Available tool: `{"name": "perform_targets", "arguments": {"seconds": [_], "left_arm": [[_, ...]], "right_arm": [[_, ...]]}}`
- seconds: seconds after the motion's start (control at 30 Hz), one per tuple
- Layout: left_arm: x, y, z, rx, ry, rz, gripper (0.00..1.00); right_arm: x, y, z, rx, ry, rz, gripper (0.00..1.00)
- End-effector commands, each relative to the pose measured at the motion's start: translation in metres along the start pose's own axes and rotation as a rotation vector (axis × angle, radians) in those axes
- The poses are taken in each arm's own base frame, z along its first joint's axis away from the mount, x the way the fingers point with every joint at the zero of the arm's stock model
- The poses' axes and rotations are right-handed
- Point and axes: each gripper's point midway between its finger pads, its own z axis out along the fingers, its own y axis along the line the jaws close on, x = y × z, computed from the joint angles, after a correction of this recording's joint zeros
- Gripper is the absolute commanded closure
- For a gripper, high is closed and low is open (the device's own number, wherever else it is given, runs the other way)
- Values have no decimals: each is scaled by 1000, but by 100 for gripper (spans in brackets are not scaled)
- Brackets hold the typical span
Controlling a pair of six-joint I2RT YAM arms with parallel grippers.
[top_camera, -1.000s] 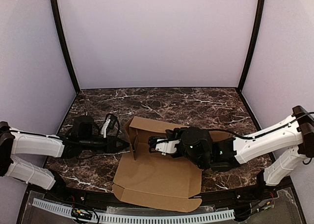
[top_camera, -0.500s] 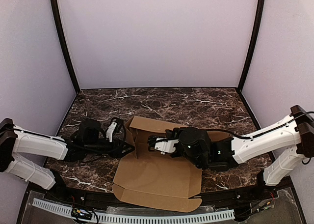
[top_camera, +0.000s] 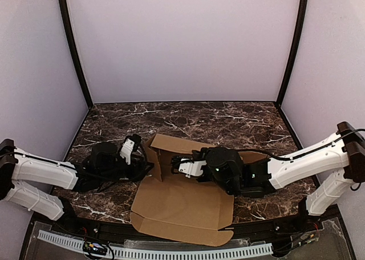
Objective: Fold the paper box
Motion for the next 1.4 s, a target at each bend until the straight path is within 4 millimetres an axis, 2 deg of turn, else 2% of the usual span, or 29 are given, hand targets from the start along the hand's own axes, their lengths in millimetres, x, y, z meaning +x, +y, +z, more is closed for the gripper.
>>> {"name": "perform_targets", "arguments": {"seconds": [0.0,0.13,0.37,0.43,0.6,0.97,1.23,1.37], "left_arm": [[-5,-8,5,44,-57,79,42],[-6,-10,12,55,-74,112,42],[-14,-13,25,59,-100,134,43],[-14,-19,28,90,-94,140,44],[-16,-20,34,92,-96,150,46],[-22,-19,33,80,-93,191,49],[-24,-22,35,88,-91,197,49],[-28,-20,35,79,-99,193,50]], "right_arm": [[52,76,-2,-239,138,-148,100],[47,79,-8,-254,117,-126,100],[57,87,-4,-238,164,-151,100],[57,87,-2,-227,173,-158,100],[55,80,3,-180,199,-177,100],[32,47,-10,-180,160,-117,100],[12,37,-16,-247,146,-62,100],[13,38,-15,-261,171,-68,100]]}}
